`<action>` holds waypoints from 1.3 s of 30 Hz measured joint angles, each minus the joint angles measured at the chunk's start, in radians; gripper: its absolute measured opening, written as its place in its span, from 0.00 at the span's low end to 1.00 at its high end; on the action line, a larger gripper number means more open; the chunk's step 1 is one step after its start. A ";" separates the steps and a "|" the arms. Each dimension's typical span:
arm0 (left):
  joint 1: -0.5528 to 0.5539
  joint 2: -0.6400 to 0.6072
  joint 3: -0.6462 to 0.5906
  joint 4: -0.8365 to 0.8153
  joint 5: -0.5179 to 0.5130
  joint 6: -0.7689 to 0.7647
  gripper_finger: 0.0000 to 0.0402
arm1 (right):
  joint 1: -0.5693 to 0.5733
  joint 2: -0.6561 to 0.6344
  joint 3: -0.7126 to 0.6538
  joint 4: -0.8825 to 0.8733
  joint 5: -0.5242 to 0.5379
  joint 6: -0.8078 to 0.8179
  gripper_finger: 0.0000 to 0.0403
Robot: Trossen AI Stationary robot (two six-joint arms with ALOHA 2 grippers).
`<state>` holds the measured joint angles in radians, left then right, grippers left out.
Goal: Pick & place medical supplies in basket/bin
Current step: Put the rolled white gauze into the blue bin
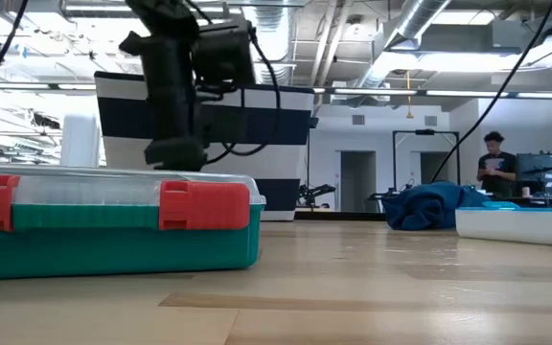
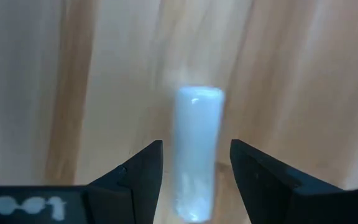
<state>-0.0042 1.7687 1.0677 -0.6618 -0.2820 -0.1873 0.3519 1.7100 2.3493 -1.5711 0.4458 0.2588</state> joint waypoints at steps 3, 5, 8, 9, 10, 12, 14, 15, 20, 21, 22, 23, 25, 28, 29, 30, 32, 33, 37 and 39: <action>0.012 0.000 -0.032 0.026 -0.015 0.008 0.44 | 0.000 0.000 0.000 0.000 0.000 0.005 0.54; 0.023 0.000 -0.053 0.045 0.008 0.010 0.44 | 0.000 0.000 0.000 0.000 0.000 0.010 0.54; 0.041 -0.004 -0.093 0.122 0.043 0.019 0.44 | 0.000 0.000 0.000 0.000 0.000 0.033 0.54; 0.045 -0.007 -0.106 0.144 0.053 0.021 0.44 | 0.000 0.000 0.000 0.000 0.000 0.037 0.54; 0.049 -0.008 -0.111 0.153 0.063 0.025 0.44 | 0.000 0.000 0.000 0.000 0.000 0.037 0.54; 0.050 -0.008 -0.114 0.158 0.077 0.048 0.41 | 0.000 0.000 0.000 0.000 0.000 0.037 0.54; 0.042 -0.013 -0.112 0.158 0.081 0.061 0.34 | 0.000 0.000 0.000 0.000 0.000 0.038 0.54; 0.040 -0.015 -0.108 0.156 0.089 0.062 0.30 | 0.000 0.000 0.000 0.000 0.000 0.038 0.54; 0.018 -0.051 -0.050 0.165 0.175 0.061 0.06 | 0.000 0.000 0.000 0.001 0.000 0.038 0.54; 0.008 -0.061 -0.034 0.168 0.186 0.061 0.06 | 0.001 0.000 0.000 0.000 0.000 0.040 0.54; -0.002 -0.070 -0.016 0.168 0.192 0.062 0.06 | 0.001 0.000 0.000 0.000 0.000 0.042 0.54; -0.015 -0.081 0.004 0.165 0.192 0.070 0.06 | 0.001 0.000 0.000 0.000 0.000 0.050 0.54; -0.046 -0.110 0.065 0.163 0.181 0.096 0.10 | 0.000 0.000 0.000 0.000 0.000 0.061 0.54; -0.088 -0.167 0.174 0.115 0.088 0.159 0.12 | 0.000 -0.001 0.000 0.000 0.000 0.064 0.54; -0.094 -0.182 0.215 0.095 0.034 0.178 0.12 | 0.000 -0.001 0.000 0.000 0.000 0.065 0.54; -0.096 -0.197 0.257 0.077 -0.030 0.192 0.11 | 0.001 -0.001 0.000 0.000 0.000 0.068 0.54; -0.090 -0.228 0.342 0.049 -0.189 0.208 0.09 | 0.002 -0.001 0.000 0.000 0.000 0.083 0.54; -0.079 -0.240 0.385 0.043 -0.272 0.214 0.08 | 0.002 -0.001 0.000 0.000 0.000 0.087 0.54; 0.032 -0.250 0.512 -0.056 -0.532 0.132 0.07 | 0.002 -0.001 0.000 0.000 0.000 0.093 0.54; 0.133 -0.249 0.539 -0.152 -0.523 0.017 0.08 | 0.002 -0.001 0.000 0.000 0.000 0.094 0.54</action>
<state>0.1285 1.5200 1.6069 -0.8137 -0.8053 -0.1703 0.3538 1.7092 2.3493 -1.5707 0.4458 0.3523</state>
